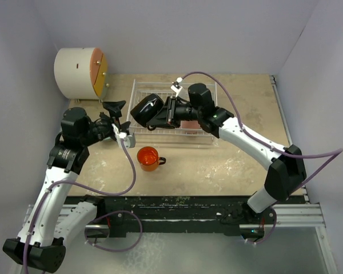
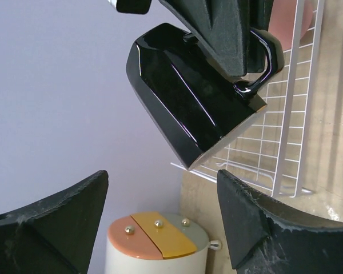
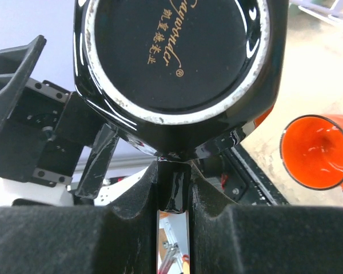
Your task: Unload the cups from the dish rack
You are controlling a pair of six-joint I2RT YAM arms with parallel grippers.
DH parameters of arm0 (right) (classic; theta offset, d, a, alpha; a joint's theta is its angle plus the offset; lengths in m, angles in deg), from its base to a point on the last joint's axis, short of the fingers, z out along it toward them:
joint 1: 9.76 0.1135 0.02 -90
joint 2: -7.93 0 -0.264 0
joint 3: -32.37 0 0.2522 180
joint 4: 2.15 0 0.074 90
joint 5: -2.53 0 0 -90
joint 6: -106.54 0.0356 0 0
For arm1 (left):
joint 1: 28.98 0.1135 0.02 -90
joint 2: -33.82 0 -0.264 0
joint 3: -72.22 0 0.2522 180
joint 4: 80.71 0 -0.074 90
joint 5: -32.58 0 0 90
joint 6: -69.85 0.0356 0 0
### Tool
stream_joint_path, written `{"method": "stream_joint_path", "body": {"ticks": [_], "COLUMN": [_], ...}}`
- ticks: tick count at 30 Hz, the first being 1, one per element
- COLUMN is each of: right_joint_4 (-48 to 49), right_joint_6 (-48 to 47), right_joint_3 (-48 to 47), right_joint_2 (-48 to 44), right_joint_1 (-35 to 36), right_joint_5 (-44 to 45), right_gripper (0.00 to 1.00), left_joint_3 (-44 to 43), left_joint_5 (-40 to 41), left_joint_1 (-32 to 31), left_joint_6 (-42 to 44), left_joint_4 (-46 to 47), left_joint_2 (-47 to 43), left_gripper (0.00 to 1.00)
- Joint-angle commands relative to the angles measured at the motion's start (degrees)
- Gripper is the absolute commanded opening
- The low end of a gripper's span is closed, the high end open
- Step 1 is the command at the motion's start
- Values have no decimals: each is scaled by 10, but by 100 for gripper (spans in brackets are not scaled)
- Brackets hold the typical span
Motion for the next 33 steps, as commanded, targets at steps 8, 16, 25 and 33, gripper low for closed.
{"method": "stream_joint_path", "body": {"ticks": [8, 16, 25, 33], "right_joint_4": [240, 348, 350, 94], "right_joint_6": [118, 195, 205, 42], "right_joint_3": [44, 61, 95, 115], "right_joint_2": [-61, -45, -71, -166], "right_joint_1": [18, 50, 59, -71], "right_joint_5": [-67, -70, -81, -48], "right_gripper": [0, 0, 9, 60], "left_joint_3": [0, -13, 16, -31], "left_joint_5": [-44, -45, -33, -55], "left_joint_1": [-9, -16, -17, -23], "left_joint_6": [36, -17, -35, -58], "left_joint_4": [26, 78, 140, 55], "left_joint_2": [-2, 13, 0, 17], "left_gripper": [74, 55, 6, 0]}}
